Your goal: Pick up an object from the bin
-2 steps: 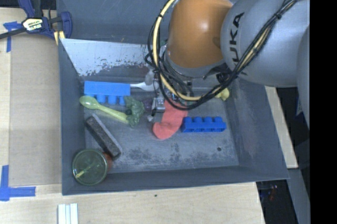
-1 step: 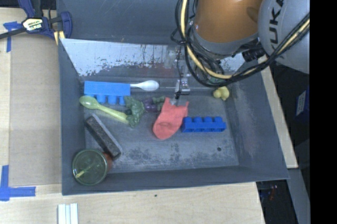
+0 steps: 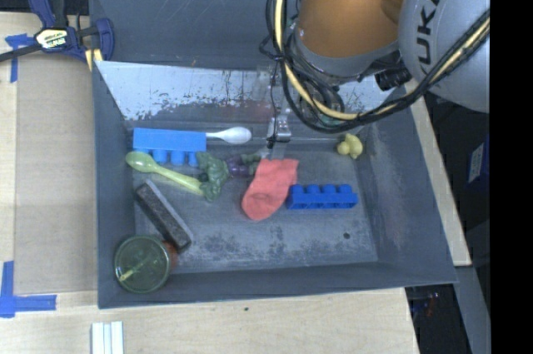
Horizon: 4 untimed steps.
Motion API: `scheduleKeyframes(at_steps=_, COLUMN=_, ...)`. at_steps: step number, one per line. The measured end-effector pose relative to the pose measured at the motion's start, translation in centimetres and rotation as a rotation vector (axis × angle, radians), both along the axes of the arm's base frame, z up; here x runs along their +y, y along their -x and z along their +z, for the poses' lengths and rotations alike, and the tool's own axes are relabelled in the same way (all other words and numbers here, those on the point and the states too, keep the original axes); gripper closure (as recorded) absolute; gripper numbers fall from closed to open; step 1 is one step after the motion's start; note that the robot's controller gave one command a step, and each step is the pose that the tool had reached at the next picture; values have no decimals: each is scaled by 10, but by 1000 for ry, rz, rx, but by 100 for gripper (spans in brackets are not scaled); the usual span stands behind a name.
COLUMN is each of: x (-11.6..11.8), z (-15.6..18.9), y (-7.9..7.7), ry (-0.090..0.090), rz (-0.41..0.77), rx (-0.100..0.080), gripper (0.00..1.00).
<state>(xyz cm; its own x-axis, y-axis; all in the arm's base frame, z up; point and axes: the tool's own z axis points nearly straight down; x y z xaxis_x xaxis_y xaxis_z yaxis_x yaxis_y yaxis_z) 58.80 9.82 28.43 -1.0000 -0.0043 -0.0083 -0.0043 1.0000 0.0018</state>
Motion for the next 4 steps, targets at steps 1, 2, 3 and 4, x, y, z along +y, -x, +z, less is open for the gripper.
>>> scheduleKeyframes(at_steps=1, x=12, z=-54, y=-6, ry=0, rz=69, rx=-10, gripper=0)
scheduleKeyframes(at_steps=2, x=23, z=-130, y=4, ry=0, rz=162, rx=-15, gripper=0)
scheduleKeyframes(at_steps=3, x=-21, z=-201, y=-4, ry=3, rz=191, rx=-8, gripper=0)
scheduleKeyframes(at_steps=4, x=-4, z=-136, y=-9, ry=0, rz=204, rx=-13, gripper=0)
